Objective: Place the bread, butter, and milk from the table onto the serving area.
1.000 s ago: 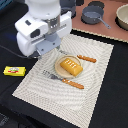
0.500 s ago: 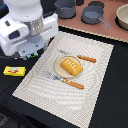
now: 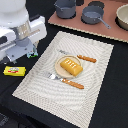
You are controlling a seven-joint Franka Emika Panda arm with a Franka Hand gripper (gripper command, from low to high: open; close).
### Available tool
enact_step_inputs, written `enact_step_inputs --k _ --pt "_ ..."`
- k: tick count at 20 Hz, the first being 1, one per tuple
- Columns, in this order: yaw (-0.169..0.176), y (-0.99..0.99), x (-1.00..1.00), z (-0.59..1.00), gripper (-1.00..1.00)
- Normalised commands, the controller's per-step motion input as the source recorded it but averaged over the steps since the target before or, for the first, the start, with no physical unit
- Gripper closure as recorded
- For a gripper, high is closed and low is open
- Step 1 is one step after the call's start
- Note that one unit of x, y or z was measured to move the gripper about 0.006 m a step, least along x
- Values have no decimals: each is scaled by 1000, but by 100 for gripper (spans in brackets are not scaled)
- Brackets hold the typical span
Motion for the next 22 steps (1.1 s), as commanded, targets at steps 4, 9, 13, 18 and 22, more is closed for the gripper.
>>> enact_step_inputs --k 4,9,13,18,22 --pt "174 -51 -673 -309 -100" --pt "137 -298 -522 -287 -100" --pt "109 -388 -344 -244 -100" --pt "44 -277 -40 -233 -100" --pt "24 -146 -56 -362 -100"
